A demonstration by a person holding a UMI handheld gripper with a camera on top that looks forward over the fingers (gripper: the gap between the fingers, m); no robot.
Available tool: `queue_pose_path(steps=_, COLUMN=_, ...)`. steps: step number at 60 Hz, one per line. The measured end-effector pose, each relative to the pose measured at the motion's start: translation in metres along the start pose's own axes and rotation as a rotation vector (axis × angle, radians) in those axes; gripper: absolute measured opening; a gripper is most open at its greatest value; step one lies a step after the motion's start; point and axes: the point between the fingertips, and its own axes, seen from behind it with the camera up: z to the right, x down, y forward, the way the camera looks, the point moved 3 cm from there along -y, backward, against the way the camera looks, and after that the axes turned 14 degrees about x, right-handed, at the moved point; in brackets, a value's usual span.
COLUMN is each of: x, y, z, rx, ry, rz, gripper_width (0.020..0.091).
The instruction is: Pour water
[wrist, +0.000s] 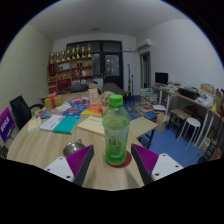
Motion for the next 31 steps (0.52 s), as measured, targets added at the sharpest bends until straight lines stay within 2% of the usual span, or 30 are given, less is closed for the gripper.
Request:
queue_pose_path(steps=4, x=-0.004, y=-0.044, z=-0.001, rx=0.027, ry=-0.005, rz=-0.005, gripper_width=0.0835)
queue_pose_path(steps=5, x=-0.004, y=-0.056, z=0.022, rx=0.024, ry=-0.007, rz=-0.009, gripper_width=0.0835)
queue_pose_path(steps=8, x=-0.007, y=-0.084, z=0.0, rx=0.043, ry=-0.009, rz=-0.007, gripper_width=0.0835)
queue_pose_path(steps=13, x=-0.015, y=-0.148, z=-0.001, rx=0.051, ry=-0.015, rz=0.006, gripper_width=0.0836)
queue_pose_path(steps=31, x=-0.026, y=-0.34, z=-0.033, rx=0.066, ry=0.05, rz=-0.024, gripper_width=0.0832)
